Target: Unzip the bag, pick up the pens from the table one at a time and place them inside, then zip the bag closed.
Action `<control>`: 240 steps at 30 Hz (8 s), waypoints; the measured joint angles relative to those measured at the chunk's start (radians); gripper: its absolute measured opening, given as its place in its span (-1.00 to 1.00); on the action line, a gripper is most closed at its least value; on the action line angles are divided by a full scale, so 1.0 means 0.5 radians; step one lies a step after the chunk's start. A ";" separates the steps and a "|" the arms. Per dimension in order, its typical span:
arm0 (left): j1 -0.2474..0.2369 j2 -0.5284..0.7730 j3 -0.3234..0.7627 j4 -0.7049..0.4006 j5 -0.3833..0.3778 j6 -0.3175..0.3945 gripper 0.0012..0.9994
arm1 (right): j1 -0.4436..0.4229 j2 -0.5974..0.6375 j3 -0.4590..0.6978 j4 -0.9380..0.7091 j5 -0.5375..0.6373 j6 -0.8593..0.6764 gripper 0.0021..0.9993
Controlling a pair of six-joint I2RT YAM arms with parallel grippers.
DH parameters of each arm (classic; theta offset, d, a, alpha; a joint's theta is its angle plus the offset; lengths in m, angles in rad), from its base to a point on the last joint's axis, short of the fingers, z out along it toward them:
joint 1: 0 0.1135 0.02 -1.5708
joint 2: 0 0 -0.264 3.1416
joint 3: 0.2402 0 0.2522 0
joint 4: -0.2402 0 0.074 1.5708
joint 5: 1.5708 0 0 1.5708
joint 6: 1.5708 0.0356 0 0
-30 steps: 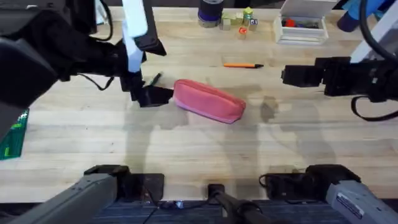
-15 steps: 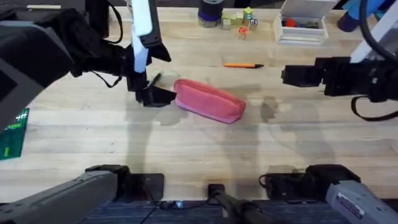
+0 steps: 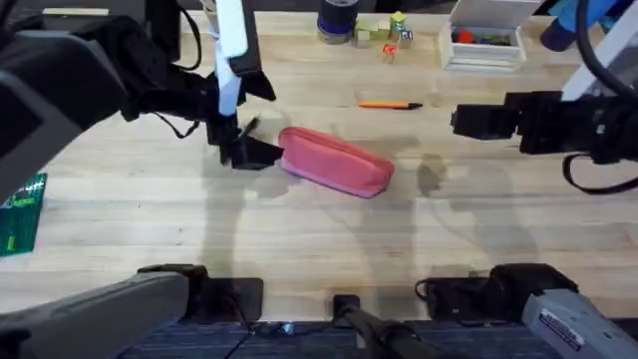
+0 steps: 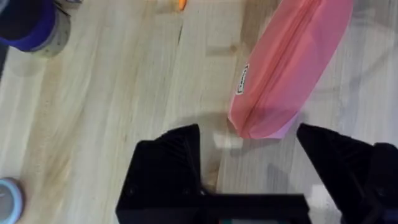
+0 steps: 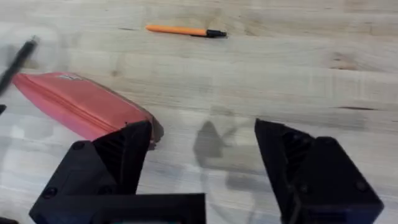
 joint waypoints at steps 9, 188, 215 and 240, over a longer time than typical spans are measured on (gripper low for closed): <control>0.000 0.196 0.000 0.087 0.067 0.002 1.00 | 0.000 0.000 0.000 0.000 0.001 0.000 0.99; -0.011 0.483 0.000 0.170 0.412 0.002 -0.92 | 0.733 0.471 -0.744 1.053 -0.395 2.233 -0.28; -0.009 0.483 0.000 0.179 0.411 0.002 -0.92 | 0.737 0.001 -0.793 0.972 -0.385 2.235 -0.94; -0.027 0.483 0.000 0.163 0.451 0.002 -0.92 | 0.756 -0.030 -0.681 0.630 -0.259 1.986 -0.94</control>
